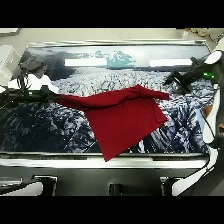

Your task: Fold the clothes and pants, and hang the long-sleeved shirts on hangers.

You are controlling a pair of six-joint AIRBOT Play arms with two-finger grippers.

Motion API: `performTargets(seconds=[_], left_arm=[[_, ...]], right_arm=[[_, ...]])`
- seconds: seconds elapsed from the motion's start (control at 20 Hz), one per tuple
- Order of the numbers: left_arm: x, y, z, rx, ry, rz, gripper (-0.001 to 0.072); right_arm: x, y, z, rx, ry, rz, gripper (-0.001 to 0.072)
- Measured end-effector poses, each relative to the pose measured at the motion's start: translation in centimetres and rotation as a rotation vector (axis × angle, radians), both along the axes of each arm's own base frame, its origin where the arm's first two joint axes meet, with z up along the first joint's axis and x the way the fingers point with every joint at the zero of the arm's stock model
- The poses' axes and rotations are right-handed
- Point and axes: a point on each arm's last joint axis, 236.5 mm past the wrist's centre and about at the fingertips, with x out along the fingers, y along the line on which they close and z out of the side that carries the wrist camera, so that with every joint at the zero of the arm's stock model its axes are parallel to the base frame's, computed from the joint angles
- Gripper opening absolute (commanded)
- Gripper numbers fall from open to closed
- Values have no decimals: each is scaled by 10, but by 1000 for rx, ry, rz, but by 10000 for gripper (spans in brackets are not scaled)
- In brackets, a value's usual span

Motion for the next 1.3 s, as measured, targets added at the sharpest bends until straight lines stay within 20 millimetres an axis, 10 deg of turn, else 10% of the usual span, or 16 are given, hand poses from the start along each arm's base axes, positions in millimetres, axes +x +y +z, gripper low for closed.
performTargets(seconds=[0.25, 0.65, 0.95, 1.0, 1.1, 1.3], left_arm=[[0, 10, 1, 1, -4, 3, 24], [0, 10, 2, 4, -11, -8, 24], [-1, 10, 2, 3, -10, -13, 25], [-1, 10, 1, 4, -10, -13, 24], [-1, 10, 2, 4, -10, -12, 24], [-1, 10, 2, 4, -11, -13, 23]], right_arm=[[-104, 24, -31, -27, 249, 158, 671], [-262, 186, -120, 231, 418, 335, 673], [-288, 271, -126, 349, 346, 337, 663], [-287, 282, -127, 359, 326, 326, 562], [-278, 298, -131, 354, 264, 293, 86], [-257, 322, -118, 398, 163, 263, 35]])
